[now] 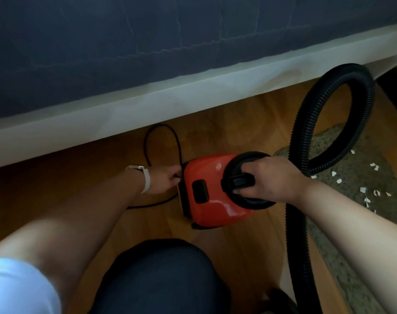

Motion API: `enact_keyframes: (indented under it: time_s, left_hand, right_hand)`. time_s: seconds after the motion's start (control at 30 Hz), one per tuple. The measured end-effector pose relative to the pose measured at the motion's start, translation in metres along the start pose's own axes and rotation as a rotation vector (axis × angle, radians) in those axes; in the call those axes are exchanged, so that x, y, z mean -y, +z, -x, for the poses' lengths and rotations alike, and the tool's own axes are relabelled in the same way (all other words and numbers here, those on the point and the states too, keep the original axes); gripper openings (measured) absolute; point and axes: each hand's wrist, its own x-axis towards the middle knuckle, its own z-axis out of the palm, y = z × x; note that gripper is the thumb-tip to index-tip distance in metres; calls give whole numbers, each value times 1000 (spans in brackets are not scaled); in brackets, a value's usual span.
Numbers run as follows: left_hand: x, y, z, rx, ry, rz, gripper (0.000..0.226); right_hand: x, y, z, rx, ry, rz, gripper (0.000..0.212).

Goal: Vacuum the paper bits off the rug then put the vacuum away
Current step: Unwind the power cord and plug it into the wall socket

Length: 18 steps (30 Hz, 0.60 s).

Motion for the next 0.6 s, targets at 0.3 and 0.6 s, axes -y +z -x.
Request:
enact_keyframes:
  time_s: [0.3, 0.6]
  left_hand:
    - [4, -3, 34, -120, -51, 36, 18]
    - [-1, 15, 69, -139, -248, 163, 37]
  right_hand:
    - [0, 4, 3, -53, 13, 21, 42]
    - [-6, 16, 14, -127, 7, -50, 44]
